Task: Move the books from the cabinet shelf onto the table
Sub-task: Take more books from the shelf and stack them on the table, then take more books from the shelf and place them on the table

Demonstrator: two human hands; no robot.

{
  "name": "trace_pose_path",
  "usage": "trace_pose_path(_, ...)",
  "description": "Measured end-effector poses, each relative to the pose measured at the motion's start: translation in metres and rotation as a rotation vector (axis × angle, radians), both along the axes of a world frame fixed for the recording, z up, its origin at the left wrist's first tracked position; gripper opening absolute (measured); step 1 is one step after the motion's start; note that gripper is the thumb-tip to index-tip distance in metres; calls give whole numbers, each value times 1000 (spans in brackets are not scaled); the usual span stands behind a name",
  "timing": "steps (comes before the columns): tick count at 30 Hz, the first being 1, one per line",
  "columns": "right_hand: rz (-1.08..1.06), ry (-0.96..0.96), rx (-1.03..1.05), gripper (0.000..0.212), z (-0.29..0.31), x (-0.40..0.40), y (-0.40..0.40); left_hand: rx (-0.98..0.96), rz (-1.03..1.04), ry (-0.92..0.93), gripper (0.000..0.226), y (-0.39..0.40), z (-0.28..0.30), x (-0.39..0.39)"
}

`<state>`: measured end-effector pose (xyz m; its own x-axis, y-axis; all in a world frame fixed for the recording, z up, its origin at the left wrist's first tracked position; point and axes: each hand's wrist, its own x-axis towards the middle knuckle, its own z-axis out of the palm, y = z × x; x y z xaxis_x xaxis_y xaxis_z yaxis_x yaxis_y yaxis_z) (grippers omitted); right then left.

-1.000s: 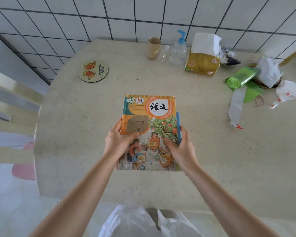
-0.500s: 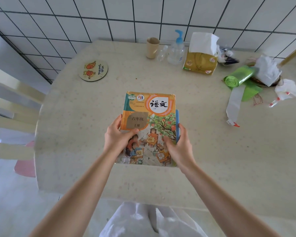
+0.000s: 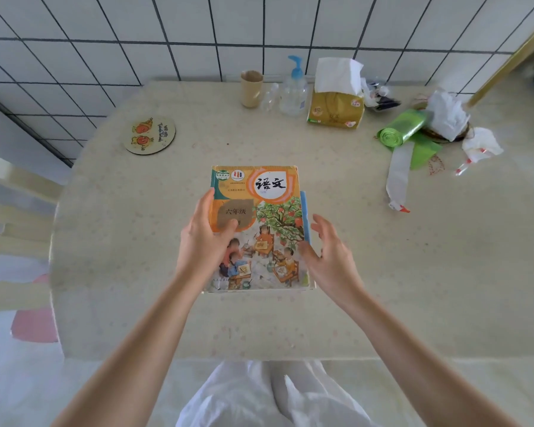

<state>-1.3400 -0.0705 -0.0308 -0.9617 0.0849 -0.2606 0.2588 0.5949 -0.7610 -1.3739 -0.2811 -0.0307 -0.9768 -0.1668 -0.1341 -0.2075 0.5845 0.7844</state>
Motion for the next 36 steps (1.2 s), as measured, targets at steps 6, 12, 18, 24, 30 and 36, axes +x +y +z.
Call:
trace_pose_path(6,-115,68,5,47,9,25,-9,9,-140,157,47,4,8,16)
trace_pose_path(12,-405,128,5,40,4,93,-17,79,-472,210,37,20,4,49)
trace_pose_path(18,-693,90,-7,34,-8,193,-13,80,-783,89,34,49,-4,98)
trace_pose_path(24,-1020,82,20,30,-16,301,-12,0,-1179,5,24,96,-19,163)
trace_pose_path(30,-1304,56,17,30,-22,417,-22,-95,-1520,15,21,155,-21,238)
trace_pose_path(36,-1517,-14,-33,32,-36,552,-53,-111,-1791,31,17,211,-21,362)
